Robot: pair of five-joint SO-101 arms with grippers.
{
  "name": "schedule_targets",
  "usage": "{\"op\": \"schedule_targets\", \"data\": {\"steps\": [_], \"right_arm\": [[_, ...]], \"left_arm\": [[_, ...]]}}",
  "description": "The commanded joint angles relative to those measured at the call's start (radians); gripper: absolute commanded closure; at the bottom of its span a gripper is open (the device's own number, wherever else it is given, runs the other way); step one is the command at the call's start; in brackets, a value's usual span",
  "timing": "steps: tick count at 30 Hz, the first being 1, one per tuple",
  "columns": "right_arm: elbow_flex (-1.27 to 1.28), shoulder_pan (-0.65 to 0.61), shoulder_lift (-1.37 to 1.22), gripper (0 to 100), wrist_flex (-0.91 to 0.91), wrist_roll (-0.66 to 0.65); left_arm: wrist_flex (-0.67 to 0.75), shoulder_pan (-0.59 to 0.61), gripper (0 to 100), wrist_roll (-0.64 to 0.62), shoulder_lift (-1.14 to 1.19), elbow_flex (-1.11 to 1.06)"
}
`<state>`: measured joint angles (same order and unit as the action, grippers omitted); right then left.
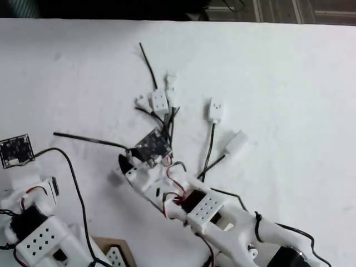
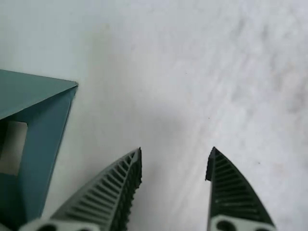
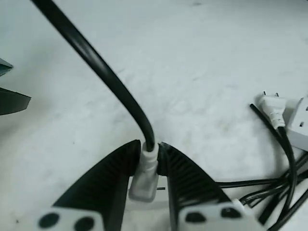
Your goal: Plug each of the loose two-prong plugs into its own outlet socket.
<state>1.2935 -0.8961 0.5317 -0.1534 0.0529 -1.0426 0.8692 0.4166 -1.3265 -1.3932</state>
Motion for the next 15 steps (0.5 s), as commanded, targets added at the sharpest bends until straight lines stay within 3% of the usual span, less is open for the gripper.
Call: {"op": "schedule_targets", "data": {"steps": [1,15], "right_arm": [[-0.006,-0.013,0.002,98.1,-0.024,-0.04],[-0.095,-0.013,-0.097,98.1,-0.024,-0.137]], "left_arm": [[0.018,0.005,77,-0.014,-0.012,0.018],[0.014,0.005,77,-0.014,-0.012,0.017]]}}
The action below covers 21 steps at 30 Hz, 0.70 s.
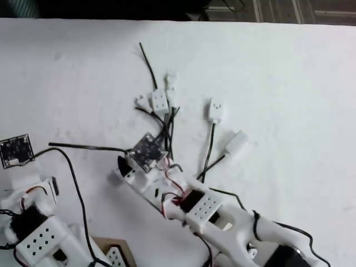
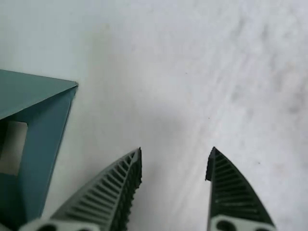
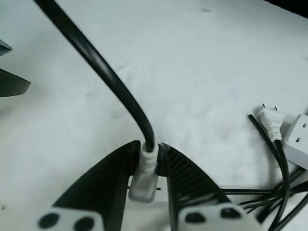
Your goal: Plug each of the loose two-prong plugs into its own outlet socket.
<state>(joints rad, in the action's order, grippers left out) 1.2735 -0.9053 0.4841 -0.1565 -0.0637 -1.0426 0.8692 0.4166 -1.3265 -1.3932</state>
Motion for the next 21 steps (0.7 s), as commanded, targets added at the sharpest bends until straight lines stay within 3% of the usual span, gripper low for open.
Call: {"op": "schedule_targets", "data": {"steps": [1,6,21], "right_arm": [[-0.092,-0.004,-0.088,98.1,-0.021,-0.02],[-0.127,-0.005,-0.209,98.1,-0.076,-0.02],[-0.135,0.001,-0.229,98.1,-0.139,-0.02]], "left_arm": [[0.014,0.005,77,-0.014,-0.012,0.017],[0.0,0.005,77,-0.014,-0.012,0.017],[0.0,-0.03,77,-0.012,-0.013,0.006]]}}
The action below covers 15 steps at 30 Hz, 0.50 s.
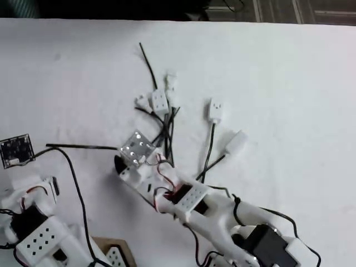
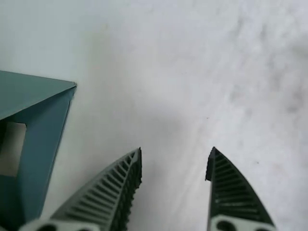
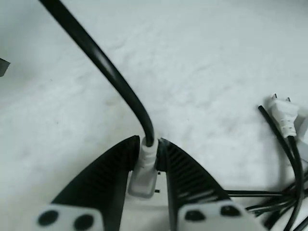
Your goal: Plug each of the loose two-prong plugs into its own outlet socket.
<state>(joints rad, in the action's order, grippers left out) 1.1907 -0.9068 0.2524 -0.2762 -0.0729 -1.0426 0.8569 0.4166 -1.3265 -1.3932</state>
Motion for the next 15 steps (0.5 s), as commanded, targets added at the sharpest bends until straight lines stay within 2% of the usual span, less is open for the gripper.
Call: {"op": "schedule_targets", "data": {"steps": [1,8,15], "right_arm": [[-0.054,0.002,-0.004,98.1,-0.019,-0.011],[-0.074,0.018,-0.139,98.1,-0.139,-0.021],[-0.074,0.03,-0.143,98.1,-0.148,-0.054]], "left_arm": [[0.0,-0.019,77,-0.011,-0.013,0.005],[0.0,-0.019,77,-0.011,-0.013,0.005],[0.0,-0.019,77,-0.009,-0.013,0.003]]}}
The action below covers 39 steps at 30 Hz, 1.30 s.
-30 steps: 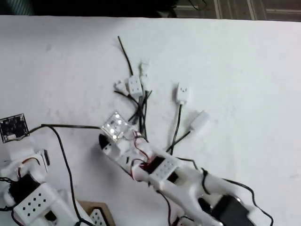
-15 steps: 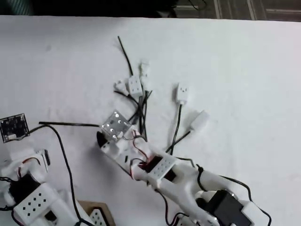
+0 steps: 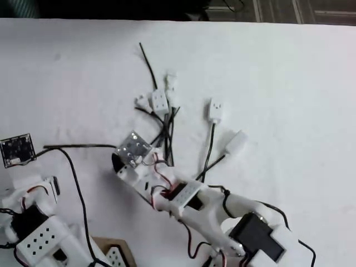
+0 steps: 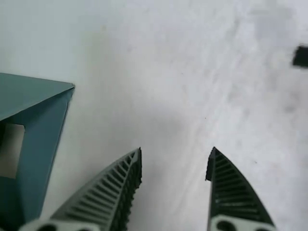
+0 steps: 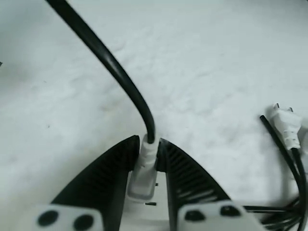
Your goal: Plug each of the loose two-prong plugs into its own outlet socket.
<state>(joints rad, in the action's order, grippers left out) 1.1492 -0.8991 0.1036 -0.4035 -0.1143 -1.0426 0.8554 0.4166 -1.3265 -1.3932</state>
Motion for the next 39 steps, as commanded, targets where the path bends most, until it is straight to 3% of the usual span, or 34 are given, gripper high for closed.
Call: {"op": "schedule_targets", "data": {"steps": [1,27,39], "right_arm": [[-0.032,0.028,0.005,98.1,-0.021,-0.012],[-0.031,0.001,0.007,98.1,0.07,-0.003],[-0.035,0.001,0.09,98.1,0.216,0.06]], "left_arm": [[0.0,-0.018,77,-0.009,-0.013,0.003],[0.002,-0.018,77,-0.008,-0.013,0.003],[0.003,-0.018,77,-0.008,-0.013,0.003]]}}
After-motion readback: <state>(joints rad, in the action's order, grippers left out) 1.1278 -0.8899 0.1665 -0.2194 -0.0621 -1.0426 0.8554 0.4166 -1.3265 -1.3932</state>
